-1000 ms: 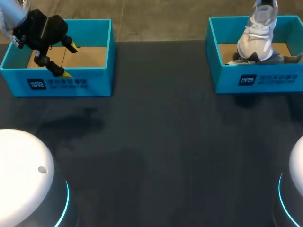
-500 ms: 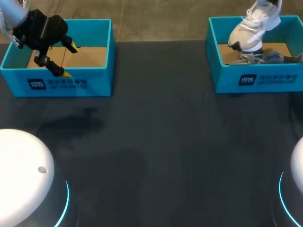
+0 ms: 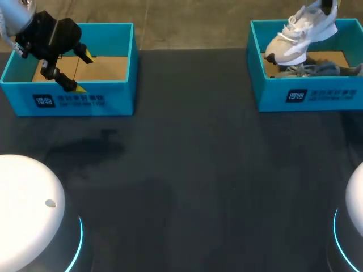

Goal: Take the shoe out of the shoebox, open the shoe tongue, remove and reinsert the insole, then place the shoe into the shoebox

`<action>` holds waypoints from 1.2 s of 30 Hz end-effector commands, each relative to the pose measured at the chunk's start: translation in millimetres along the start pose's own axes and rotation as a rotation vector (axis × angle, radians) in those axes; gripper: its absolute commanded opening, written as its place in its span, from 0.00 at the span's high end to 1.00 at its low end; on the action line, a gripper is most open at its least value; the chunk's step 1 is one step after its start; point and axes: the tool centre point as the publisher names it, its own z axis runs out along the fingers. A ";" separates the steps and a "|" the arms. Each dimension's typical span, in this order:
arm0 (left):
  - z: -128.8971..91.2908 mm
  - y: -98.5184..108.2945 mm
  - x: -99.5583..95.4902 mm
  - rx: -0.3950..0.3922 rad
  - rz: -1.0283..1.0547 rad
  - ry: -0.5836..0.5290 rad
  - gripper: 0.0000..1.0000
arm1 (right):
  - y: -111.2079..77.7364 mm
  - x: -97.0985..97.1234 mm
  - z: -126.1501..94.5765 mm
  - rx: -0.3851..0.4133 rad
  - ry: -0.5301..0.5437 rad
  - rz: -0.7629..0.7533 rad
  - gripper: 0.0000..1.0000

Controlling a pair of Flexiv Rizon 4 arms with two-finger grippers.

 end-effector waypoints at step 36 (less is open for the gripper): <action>-1.1 -0.3 1.0 -0.003 0.000 0.000 0.00 | -37.8 -47.1 17.8 0.066 0.030 0.710 1.00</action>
